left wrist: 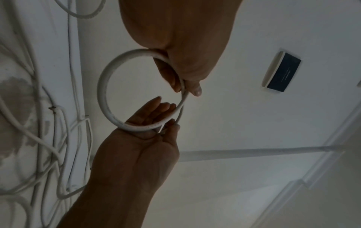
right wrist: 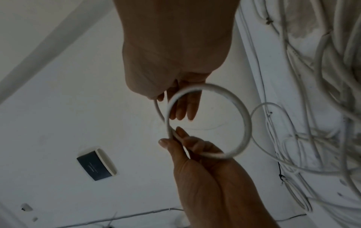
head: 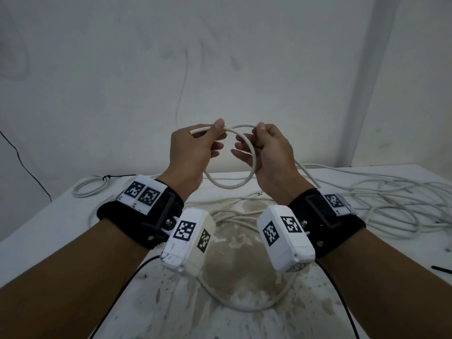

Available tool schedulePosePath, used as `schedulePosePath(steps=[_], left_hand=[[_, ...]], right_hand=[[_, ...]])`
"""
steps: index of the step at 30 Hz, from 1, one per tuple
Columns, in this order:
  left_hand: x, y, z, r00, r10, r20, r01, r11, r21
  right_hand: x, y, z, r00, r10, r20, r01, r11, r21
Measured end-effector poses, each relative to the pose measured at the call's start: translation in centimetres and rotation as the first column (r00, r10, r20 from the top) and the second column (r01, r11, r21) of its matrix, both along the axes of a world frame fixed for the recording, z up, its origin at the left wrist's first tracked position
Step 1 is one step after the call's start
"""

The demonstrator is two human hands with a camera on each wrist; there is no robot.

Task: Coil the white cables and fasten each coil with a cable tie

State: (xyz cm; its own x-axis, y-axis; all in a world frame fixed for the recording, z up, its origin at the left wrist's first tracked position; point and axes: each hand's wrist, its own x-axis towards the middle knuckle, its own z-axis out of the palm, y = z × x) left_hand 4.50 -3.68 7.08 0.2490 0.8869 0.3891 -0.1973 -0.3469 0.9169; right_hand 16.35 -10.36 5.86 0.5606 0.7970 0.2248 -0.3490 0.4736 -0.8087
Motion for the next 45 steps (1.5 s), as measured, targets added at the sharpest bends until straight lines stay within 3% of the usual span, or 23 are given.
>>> schedulePosePath(steps=[3,5,6,8,9,10,14,20,22,23,24,27,29,31,33,35,38,42,45], left_hand=[[-0.5,0.2,-0.1,0.997,0.059,-0.042,-0.056,0.996,0.064],[-1.0,0.3,0.0,0.996,0.07,-0.05,-0.065,0.994,0.086],[-1.2,0.2,0.1,0.996,0.069,-0.059,-0.063,0.993,0.102],[-1.5,0.0,0.3,0.996,0.058,-0.069,-0.048,0.99,0.134],[-1.6,-0.1,0.4,0.996,0.056,-0.066,-0.046,0.989,0.143],[-1.7,-0.1,0.6,0.996,0.06,-0.061,-0.051,0.988,0.146],[-2.6,0.2,1.0,0.994,0.083,-0.073,-0.073,0.989,0.13],[-3.4,0.4,0.8,0.992,0.109,-0.059,-0.105,0.992,0.07],[-3.6,0.6,0.8,0.99,0.119,-0.069,-0.113,0.99,0.082],[-3.6,0.6,0.8,0.99,0.12,-0.078,-0.113,0.989,0.095],[-3.7,0.7,0.8,0.989,0.119,-0.085,-0.11,0.988,0.109],[-3.5,0.4,0.9,0.99,0.104,-0.093,-0.091,0.986,0.138],[-3.2,0.1,1.1,0.992,0.077,-0.099,-0.062,0.986,0.153],[-2.9,-0.2,1.2,0.994,0.058,-0.095,-0.042,0.985,0.167],[-2.8,-0.4,1.5,0.995,0.045,-0.094,-0.03,0.987,0.155],[-2.9,-0.4,1.7,0.992,0.038,-0.119,-0.025,0.994,0.11],[-3.1,-0.3,1.7,0.99,-0.01,-0.141,0.014,1.0,0.023],[-3.7,-0.4,2.1,0.977,-0.025,-0.212,0.047,0.994,0.096],[-4.1,-0.2,2.5,0.973,-0.024,-0.231,0.056,0.989,0.136]], right_hand=[[0.0,-0.6,0.0,0.987,0.037,0.157,-0.005,0.98,-0.199],[0.5,-0.8,0.1,0.928,-0.044,0.371,0.18,0.922,-0.342],[0.8,-0.9,0.2,0.846,-0.133,0.516,0.34,0.88,-0.331],[1.6,-1.0,0.9,0.554,-0.285,0.782,0.613,0.776,-0.151],[1.7,-1.1,1.4,0.437,-0.294,0.85,0.662,0.745,-0.083],[1.8,-1.2,1.8,0.386,-0.269,0.882,0.666,0.744,-0.065],[1.8,-0.9,2.1,0.511,-0.177,0.841,0.497,0.859,-0.122],[0.2,-1.4,2.0,0.603,-0.09,0.793,0.37,0.912,-0.178],[0.0,-1.5,1.9,0.593,-0.01,0.805,0.341,0.909,-0.239],[0.0,-1.6,2.0,0.542,0.026,0.84,0.374,0.888,-0.269],[0.0,-1.6,2.1,0.441,0.042,0.897,0.458,0.848,-0.265],[-0.3,-1.8,2.9,0.073,-0.058,0.996,0.717,0.697,-0.013],[-0.9,-1.5,3.5,-0.019,-0.113,0.993,0.656,0.749,0.098],[-1.4,-1.0,3.9,0.044,-0.011,0.999,0.501,0.865,-0.013],[-1.4,-0.7,3.9,0.256,0.125,0.959,0.307,0.93,-0.203],[-1.1,-0.8,3.7,0.394,0.145,0.908,0.224,0.943,-0.248],[-0.6,-1.0,3.2,0.49,0.139,0.86,0.175,0.951,-0.253],[-0.2,-0.9,2.8,0.655,0.203,0.728,0.031,0.955,-0.295],[-0.3,-0.9,2.9,0.687,0.226,0.69,-0.009,0.953,-0.303]])
